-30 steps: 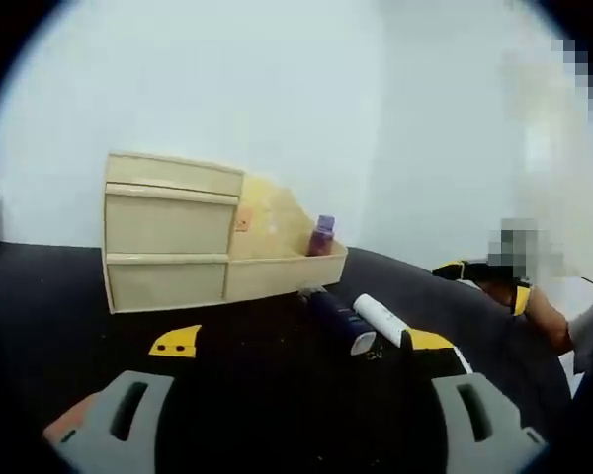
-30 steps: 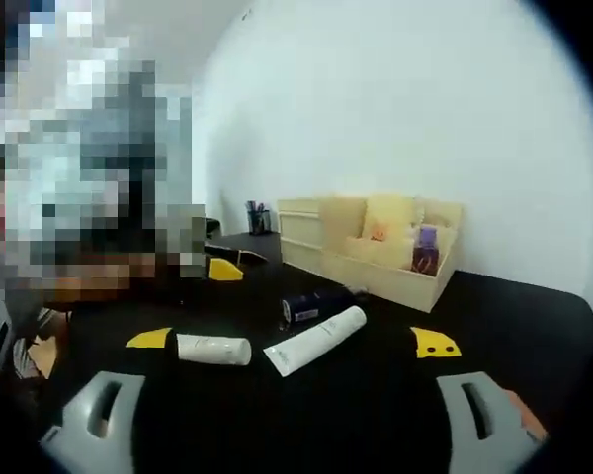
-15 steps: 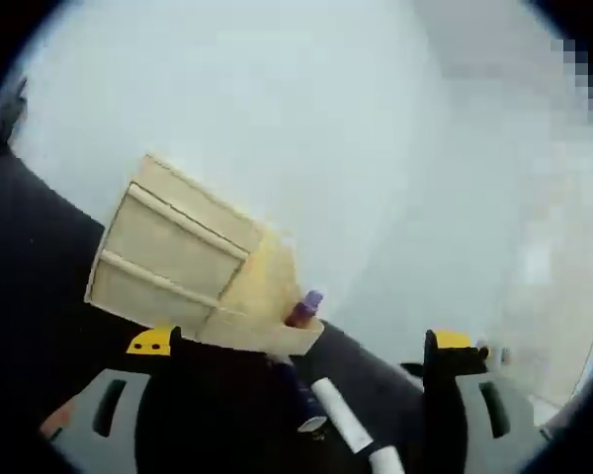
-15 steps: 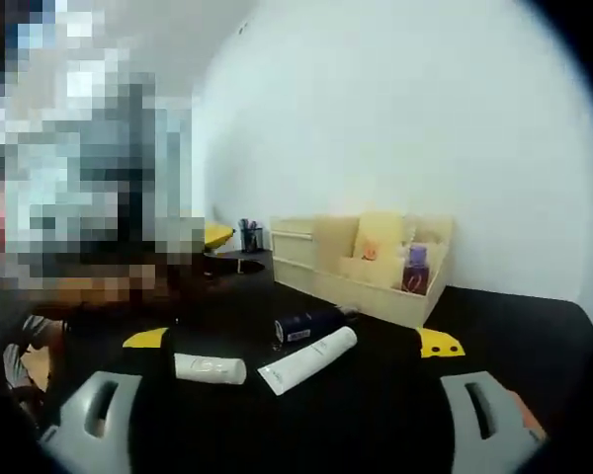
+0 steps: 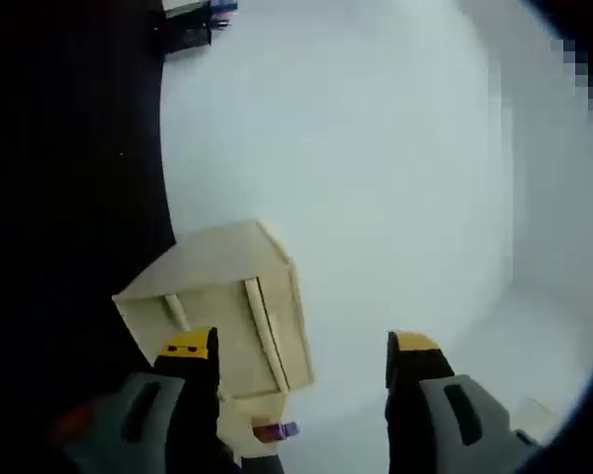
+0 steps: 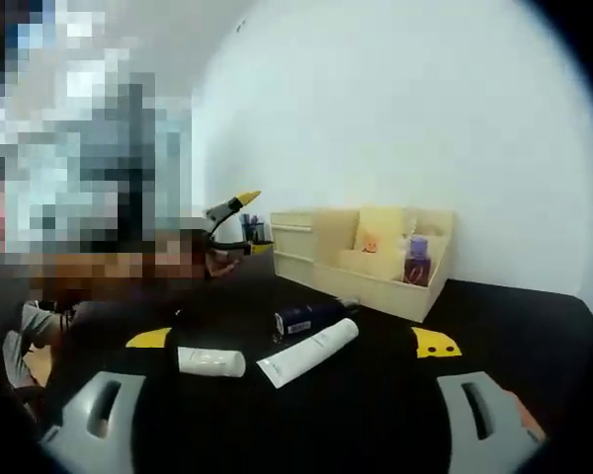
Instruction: Open the drawer, pick up the cosmetic bottles from the table one by one, place them into the drawer, release the gripper, close the drawer, and move the gripper away
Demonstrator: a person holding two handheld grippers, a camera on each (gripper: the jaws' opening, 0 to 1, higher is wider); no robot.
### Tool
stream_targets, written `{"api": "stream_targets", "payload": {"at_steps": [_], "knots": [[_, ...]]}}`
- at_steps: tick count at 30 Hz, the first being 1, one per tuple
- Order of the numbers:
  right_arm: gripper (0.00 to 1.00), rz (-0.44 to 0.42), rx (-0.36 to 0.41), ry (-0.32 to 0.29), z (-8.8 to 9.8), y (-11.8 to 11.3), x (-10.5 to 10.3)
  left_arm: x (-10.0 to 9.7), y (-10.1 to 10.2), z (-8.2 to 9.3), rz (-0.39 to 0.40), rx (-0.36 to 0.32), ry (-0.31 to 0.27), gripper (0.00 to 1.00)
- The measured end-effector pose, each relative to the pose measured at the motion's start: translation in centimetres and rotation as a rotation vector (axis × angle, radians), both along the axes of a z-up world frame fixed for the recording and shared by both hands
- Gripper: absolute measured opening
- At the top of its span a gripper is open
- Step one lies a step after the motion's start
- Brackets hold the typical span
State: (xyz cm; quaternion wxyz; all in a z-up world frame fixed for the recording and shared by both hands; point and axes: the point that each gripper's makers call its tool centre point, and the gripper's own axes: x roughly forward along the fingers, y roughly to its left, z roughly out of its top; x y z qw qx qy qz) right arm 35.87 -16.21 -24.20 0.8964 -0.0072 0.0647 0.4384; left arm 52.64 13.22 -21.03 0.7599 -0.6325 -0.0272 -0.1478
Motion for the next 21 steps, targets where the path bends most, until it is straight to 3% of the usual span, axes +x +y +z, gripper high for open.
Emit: {"api": "stream_targets", "payload": {"at_steps": [2, 6, 12, 15, 21], "knots": [[0.89, 0.0, -0.005, -0.003, 0.0, 0.1, -0.1, -0.2, -0.6, 0.2, -0.014, 0.028, -0.016, 0.61], [0.88, -0.005, -0.005, -0.006, 0.0, 0.0, -0.1, 0.4, -0.7, 0.7, -0.047, 0.042, 0.006, 0.63], [0.87, -0.005, 0.001, -0.011, 0.2, -0.1, 0.0, 0.3, -1.2, 4.2, -0.053, 0.086, -0.013, 0.63], [0.87, 0.0, 0.005, -0.017, 0.4, 0.1, -0.5, -0.4, -2.1, 5.9, -0.056, 0.143, -0.028, 0.63], [0.87, 0.004, 0.023, -0.021, 0.7, 0.4, -0.8, -1.3, -3.8, 8.6, -0.051, 0.127, -0.079, 0.63]]}}
